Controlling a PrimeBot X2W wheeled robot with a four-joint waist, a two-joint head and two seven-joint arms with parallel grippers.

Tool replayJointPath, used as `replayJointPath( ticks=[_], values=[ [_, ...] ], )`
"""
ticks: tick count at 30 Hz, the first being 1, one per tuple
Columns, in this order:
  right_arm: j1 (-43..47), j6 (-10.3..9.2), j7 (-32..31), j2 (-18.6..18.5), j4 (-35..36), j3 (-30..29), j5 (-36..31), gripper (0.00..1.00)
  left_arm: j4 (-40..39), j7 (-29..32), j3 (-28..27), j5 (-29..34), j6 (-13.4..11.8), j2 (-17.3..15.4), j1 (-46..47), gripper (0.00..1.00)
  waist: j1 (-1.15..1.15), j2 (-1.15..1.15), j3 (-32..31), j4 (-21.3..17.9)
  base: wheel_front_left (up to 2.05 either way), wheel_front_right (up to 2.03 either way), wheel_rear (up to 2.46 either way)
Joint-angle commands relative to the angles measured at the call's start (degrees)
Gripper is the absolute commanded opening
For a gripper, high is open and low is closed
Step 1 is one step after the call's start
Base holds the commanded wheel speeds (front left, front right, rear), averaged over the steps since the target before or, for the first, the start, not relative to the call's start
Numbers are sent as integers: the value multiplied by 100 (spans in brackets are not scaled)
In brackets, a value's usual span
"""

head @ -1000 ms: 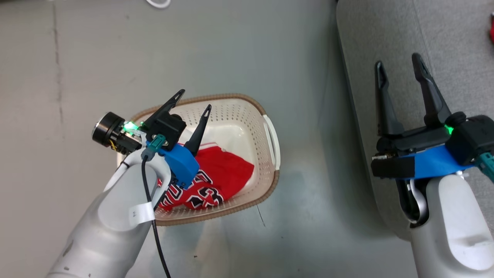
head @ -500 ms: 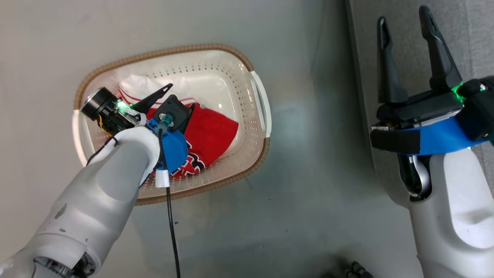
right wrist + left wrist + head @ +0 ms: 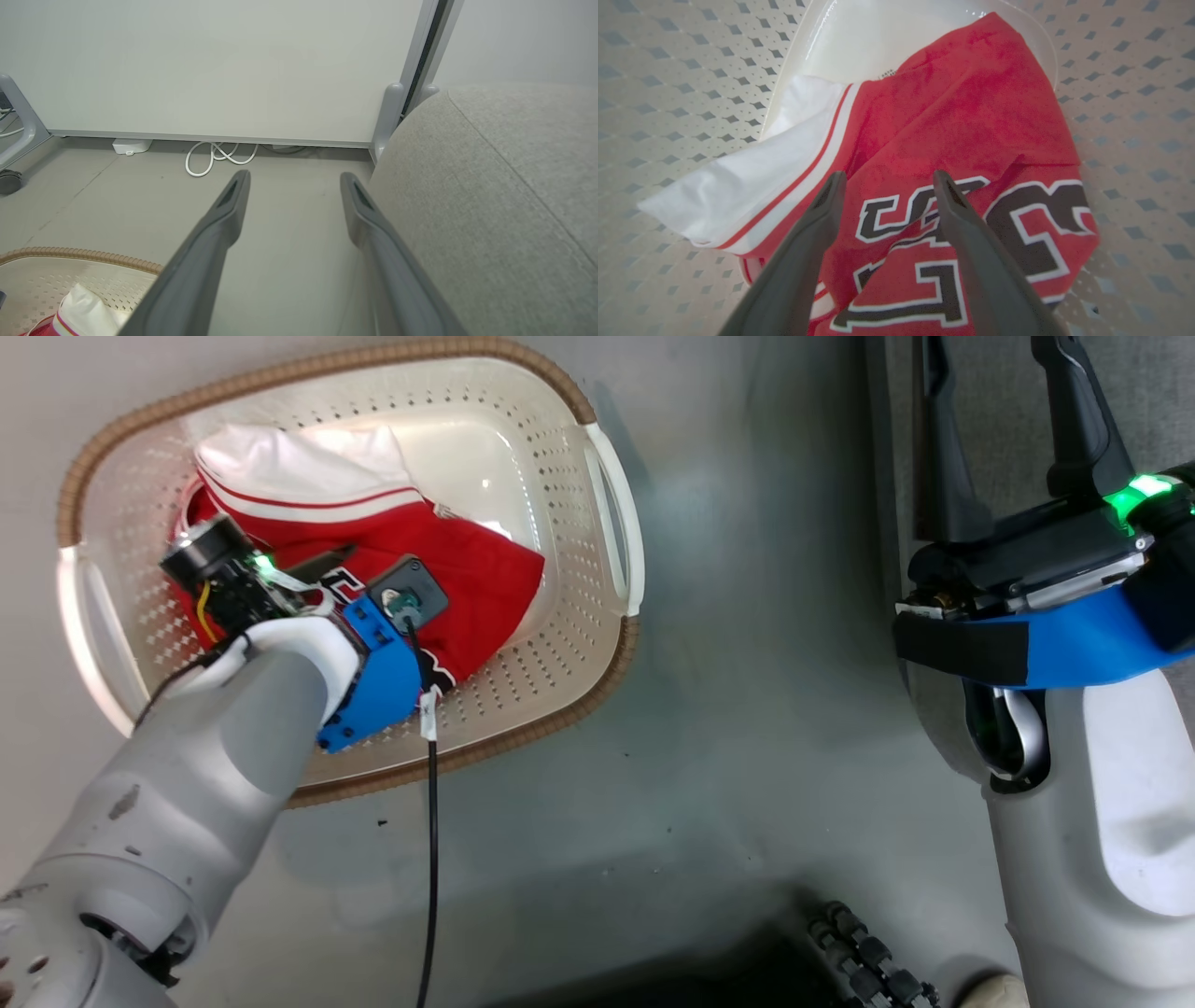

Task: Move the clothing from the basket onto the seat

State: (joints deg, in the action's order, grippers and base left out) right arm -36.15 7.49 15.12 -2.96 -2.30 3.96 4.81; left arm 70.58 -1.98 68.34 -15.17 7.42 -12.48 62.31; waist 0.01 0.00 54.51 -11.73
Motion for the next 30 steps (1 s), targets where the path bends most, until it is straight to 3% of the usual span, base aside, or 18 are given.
replayJointPath(
  ticks=[1,11,19,20,22,30],
  values=[
    [-99,1,5,13,48,11,31,100,26,49,73,-39,5,-68,158,100,-1,0,137,-66,0,0,0],
    [-66,1,4,13,360,92,83,100,139,585,454,92,5,-351,485,100,-1,0,613,-255,0,0,0],
    [72,1,4,14,582,5,62,100,193,962,498,87,5,-292,629,100,-1,0,812,-307,0,0,0],
    [83,1,4,14,594,-12,55,100,203,1022,499,103,5,-278,646,76,-1,0,820,-301,0,0,0],
    [105,1,4,14,617,-67,28,100,224,1151,503,125,4,-214,670,0,-1,0,819,-271,0,0,0],
    [126,1,4,14,569,-154,-53,100,190,1068,493,55,4,9,616,0,-1,0,669,-161,0,0,0]
  ],
)
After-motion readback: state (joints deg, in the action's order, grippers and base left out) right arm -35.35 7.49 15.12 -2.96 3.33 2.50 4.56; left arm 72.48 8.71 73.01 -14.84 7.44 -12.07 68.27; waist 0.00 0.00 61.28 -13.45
